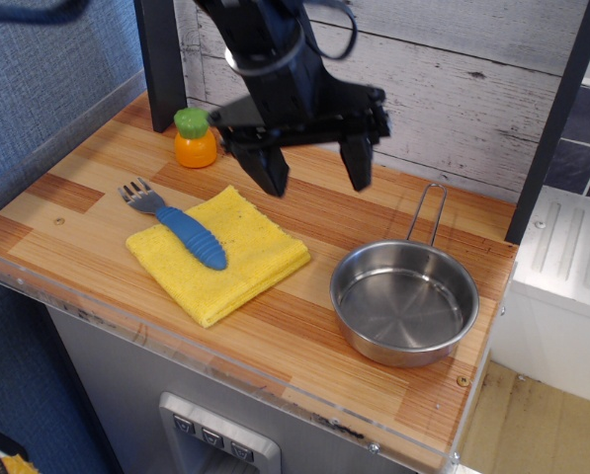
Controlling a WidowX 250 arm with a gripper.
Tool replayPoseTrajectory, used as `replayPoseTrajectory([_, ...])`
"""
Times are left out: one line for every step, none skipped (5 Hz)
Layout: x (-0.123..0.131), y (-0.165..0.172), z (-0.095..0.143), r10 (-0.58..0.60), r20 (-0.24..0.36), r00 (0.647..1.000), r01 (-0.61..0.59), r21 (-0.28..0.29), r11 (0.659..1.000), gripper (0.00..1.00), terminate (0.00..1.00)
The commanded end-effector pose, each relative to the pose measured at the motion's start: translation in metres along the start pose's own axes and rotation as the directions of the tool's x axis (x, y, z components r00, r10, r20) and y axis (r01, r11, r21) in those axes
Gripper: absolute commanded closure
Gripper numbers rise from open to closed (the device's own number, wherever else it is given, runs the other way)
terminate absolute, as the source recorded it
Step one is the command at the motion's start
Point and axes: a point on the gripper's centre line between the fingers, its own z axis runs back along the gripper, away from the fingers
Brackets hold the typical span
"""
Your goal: Move pot above blue fork on top of yellow cloth
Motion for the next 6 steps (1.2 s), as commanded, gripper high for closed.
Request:
replayPoseTrajectory([-0.013, -0.022, -0.031, 0.006, 0.007, 1.0, -0.006, -0.034, 0.999, 0.0, 0.0])
replayPoseTrajectory([-0.019, -0.021, -0.043, 0.001, -0.016, 1.0, -0.002, -0.019, 1.0, 0.0, 0.0])
replayPoseTrajectory([-0.025, -0.016, -0.049, 0.003, -0.042, 0.999, -0.002, 0.002, 1.0, 0.0, 0.0])
replayPoseTrajectory([-0.032, -0.011, -0.058, 0.01, -0.066, 0.998, -0.009, 0.014, 1.0, 0.0, 0.0])
replayPoseTrajectory([-0.038, -0.007, -0.068, 0.016, -0.093, 0.996, -0.014, 0.019, 1.0, 0.0, 0.0])
replayPoseTrajectory([-0.039, -0.011, -0.078, 0.01, -0.104, 0.995, -0.009, 0.016, 1.0, 0.0, 0.0])
